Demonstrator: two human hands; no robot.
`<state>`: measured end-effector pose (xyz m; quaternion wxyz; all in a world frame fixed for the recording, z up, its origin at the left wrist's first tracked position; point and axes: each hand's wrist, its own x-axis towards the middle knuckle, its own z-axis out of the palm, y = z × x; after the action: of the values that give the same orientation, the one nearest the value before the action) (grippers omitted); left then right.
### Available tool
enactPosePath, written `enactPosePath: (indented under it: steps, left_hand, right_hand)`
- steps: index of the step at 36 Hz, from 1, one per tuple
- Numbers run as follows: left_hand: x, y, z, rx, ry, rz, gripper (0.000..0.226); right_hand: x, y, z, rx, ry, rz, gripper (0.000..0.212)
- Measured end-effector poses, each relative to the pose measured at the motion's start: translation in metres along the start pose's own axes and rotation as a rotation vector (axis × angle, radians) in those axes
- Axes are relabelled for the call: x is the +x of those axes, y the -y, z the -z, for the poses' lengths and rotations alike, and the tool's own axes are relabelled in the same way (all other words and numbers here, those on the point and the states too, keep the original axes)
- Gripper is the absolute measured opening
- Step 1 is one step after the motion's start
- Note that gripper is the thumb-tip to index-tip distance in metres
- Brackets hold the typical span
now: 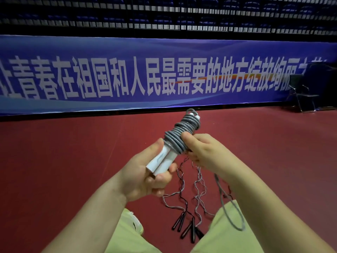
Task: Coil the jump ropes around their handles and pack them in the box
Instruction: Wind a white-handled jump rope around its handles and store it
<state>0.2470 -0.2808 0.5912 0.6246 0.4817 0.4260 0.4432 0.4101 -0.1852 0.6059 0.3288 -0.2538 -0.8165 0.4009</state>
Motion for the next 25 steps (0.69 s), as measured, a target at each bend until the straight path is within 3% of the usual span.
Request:
enactPosePath:
  steps: [7, 12, 18, 21, 23, 25]
  left_hand:
    - [0.001, 0.002, -0.001, 0.335, -0.333, -0.131, 0.060]
    - [0.005, -0.002, 0.010, 0.946, -0.663, -0.277, 0.056]
    - [0.010, 0.002, 0.003, 1.207, -0.868, -0.298, 0.043]
    - [0.010, 0.000, 0.003, 1.045, -0.695, -0.248, 0.042]
    - [0.006, 0.000, 0.002, 0.695, -0.400, -0.195, 0.041]
    - [0.003, 0.003, 0.003, 0.211, -0.004, -0.059, 0.057]
  right_hand:
    - [0.001, -0.014, -0.010, -0.147, -0.073, -0.031, 0.048]
    - [-0.002, -0.021, -0.025, 0.173, -0.028, -0.088, 0.053]
    - [0.003, -0.016, -0.034, 0.348, -0.124, -0.149, 0.048]
    - [0.000, -0.014, -0.031, 0.434, -0.121, -0.043, 0.027]
    - [-0.003, -0.014, -0.027, 0.481, -0.085, 0.028, 0.024]
    - [-0.005, -0.014, -0.025, 0.572, -0.052, 0.065, 0.025]
